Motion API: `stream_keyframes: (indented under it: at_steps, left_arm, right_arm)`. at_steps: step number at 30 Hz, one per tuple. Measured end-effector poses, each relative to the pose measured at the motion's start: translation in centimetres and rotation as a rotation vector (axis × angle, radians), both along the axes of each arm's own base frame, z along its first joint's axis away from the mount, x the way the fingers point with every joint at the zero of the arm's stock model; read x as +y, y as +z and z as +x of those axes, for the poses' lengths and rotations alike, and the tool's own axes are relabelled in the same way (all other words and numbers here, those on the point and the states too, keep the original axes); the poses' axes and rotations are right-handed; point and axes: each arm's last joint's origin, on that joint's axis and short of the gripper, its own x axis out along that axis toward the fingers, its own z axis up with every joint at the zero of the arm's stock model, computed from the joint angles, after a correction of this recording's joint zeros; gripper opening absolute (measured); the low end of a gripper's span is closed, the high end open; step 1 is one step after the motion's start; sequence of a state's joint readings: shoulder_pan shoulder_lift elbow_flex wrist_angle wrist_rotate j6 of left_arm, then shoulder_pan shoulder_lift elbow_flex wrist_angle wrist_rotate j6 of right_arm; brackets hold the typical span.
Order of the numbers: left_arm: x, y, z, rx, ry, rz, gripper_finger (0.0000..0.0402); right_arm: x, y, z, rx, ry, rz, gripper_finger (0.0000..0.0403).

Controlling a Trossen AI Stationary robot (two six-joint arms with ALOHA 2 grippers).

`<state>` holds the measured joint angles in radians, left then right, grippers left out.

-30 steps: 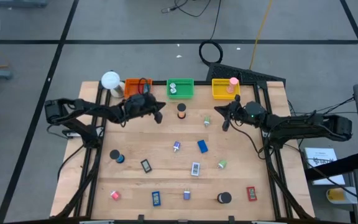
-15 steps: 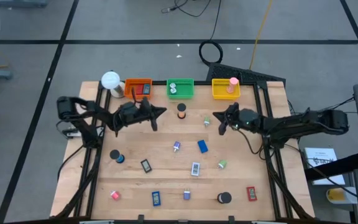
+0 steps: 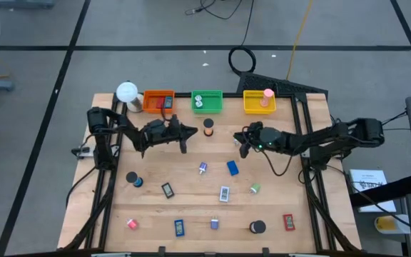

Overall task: Pick & Place Office items
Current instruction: Put the orange hourglass into the yellow basket

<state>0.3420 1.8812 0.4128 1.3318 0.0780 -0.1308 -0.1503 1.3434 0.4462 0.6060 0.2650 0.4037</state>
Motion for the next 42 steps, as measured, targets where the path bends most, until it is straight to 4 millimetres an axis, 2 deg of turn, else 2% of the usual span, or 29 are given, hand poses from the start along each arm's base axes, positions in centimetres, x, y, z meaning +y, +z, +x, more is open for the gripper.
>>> stream_keyframes:
  at_steps: [4, 9, 14, 18, 21, 25, 34, 38, 40, 42]
  left_arm:
    - [0.4, -0.3, 1.6, 0.094, 0.029, -0.078, 0.0094]
    - [1.1, -0.4, 3.4, 0.221, 0.079, -0.117, 0.0185]
    - [1.5, -1.1, 4.4, 0.166, 0.091, -0.066, 0.0262]
    - [1.7, -3.0, 5.1, 0.102, 0.091, -0.049, 0.0285]
    - [1.8, -4.1, 5.6, 0.053, 0.091, -0.048, 0.0281]
    - [2.0, -4.7, 6.5, 0.001, 0.105, -0.064, 0.0257]
    - [2.3, -3.9, 7.7, -0.040, 0.071, -0.053, 0.0153]
    - [2.2, -3.6, 8.2, -0.058, 0.004, -0.048, 0.0149]
    - [2.1, -3.3, 8.6, -0.077, -0.036, -0.044, 0.0131]
    - [1.7, -3.0, 9.1, -0.092, -0.074, -0.040, 0.0129]
  right_arm:
    - [-0.4, 0.6, 0.7, 0.006, 0.005, -0.043, 0.0076]
    - [-0.7, 0.7, 0.6, 0.014, 0.003, -0.065, 0.0087]
    - [-0.7, 0.5, 0.6, 0.039, 0.008, -0.072, 0.0086]
    - [-0.7, 0.5, 0.6, 0.051, 0.017, -0.091, 0.0085]
    - [-0.7, 0.5, 0.6, 0.061, 0.023, -0.106, 0.0085]
    - [-0.7, 0.5, 0.6, 0.071, 0.032, -0.126, 0.0084]
    - [-0.7, 0.3, 0.5, 0.090, 0.037, -0.131, 0.0084]
    - [-0.7, 0.4, 0.5, 0.081, 0.032, -0.127, 0.0087]
    - [-0.7, 0.5, 0.6, 0.065, 0.031, -0.129, 0.0099]
    - [-0.6, 0.8, 0.7, 0.037, 0.037, -0.133, 0.0121]
